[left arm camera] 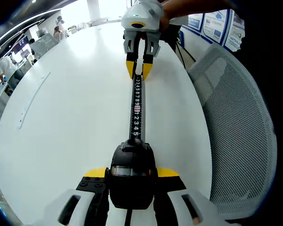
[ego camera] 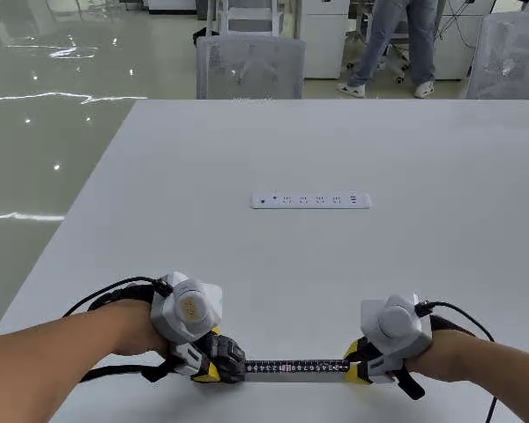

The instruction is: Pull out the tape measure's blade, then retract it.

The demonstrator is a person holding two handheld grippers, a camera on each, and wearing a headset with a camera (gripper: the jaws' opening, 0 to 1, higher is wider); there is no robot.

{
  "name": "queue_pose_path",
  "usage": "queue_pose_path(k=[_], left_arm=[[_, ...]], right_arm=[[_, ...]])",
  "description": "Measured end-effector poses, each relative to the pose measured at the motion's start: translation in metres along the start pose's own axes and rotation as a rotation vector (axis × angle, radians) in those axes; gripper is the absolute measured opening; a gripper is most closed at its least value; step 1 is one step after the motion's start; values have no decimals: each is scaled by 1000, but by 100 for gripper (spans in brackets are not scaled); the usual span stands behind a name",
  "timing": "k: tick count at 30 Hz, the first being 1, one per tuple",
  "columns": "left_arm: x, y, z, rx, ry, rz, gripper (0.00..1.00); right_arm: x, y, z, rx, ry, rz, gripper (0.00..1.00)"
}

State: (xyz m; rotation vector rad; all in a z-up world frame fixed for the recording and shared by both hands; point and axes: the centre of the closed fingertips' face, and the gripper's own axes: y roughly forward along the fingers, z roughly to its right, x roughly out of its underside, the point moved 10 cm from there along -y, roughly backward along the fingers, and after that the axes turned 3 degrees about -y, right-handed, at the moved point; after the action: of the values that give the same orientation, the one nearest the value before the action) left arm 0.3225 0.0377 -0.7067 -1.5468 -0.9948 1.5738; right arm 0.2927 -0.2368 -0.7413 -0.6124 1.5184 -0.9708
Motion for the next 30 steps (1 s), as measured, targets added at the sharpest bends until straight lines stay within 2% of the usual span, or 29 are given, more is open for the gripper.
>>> queue_pose_path(k=[6,7,9,14,30], left_arm=[[0,0,0,-1,-2,0,33],[0,0,0,-2,-3,0,33],[0,0,0,0,-13,1,33],[0,1,-1,-1,-13,1,33],[-1,0,-1,-3,-12,-3,33]], right_arm=[[2,-1,0,1,3,-1,12],[4,-3,0,2,6,-1,12],[19,-15,3,24,-1,-6,12],[27,-19,4,28,7,-5,12],[42,-30,8,43,18,-34,12]])
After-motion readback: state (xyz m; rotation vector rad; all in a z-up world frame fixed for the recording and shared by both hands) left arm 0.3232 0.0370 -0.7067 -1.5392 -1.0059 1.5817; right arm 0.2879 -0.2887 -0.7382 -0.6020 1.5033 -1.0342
